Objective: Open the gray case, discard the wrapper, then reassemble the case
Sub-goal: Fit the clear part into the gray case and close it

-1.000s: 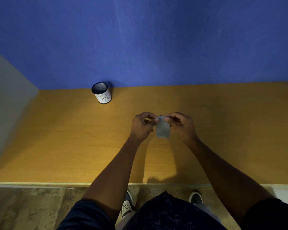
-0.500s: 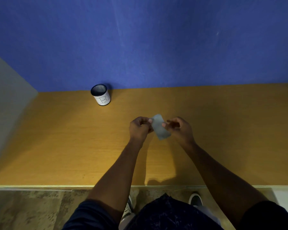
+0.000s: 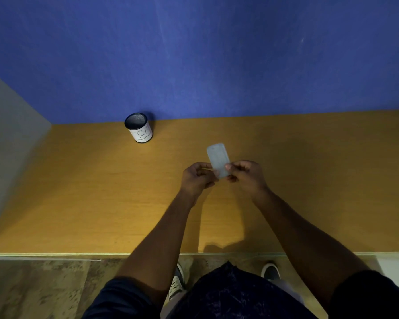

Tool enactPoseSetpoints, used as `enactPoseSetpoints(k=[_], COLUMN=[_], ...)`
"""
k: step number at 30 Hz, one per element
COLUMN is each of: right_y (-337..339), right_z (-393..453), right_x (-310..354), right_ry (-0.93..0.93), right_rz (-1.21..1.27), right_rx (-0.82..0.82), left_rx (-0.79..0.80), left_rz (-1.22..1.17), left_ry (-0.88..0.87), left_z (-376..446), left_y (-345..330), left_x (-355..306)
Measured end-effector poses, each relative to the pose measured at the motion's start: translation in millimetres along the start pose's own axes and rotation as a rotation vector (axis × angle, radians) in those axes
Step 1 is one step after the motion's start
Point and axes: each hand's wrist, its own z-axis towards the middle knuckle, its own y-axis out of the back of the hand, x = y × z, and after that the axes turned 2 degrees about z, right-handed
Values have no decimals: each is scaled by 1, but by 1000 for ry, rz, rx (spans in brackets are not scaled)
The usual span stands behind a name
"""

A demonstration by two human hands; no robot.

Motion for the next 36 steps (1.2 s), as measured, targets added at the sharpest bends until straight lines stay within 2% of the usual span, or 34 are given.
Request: enactPoseSetpoints(k=[6,13,15,19,23,29,32,36], right_y=[4,4,4,11,20,32,36,41], right_z=[3,5,2,-3,-5,-9,-8,-17], right_x=[-5,-12,-10,-4,-7,-15,-18,-13], right_ry=[-71,-34,127,606,814,1064,989,598], right_rz=[51,-174,-328,-735,-931,-1158,-1099,-669], right_rx=[112,36,23,102,114,76,95,144], left_rx=[-25,-60,-67,-50,77,67,131,123], left_rz=[24,106,83,-50,-229,-410,-401,-313], left_ry=[40,118,163,192,250,329,282,228], left_z=[-2,-6,-4,1,6,8,7,8], left_y=[0,-9,-11,-6,4,6,9,11], left_x=[5,5,4,-2,-9,-5,-1,2])
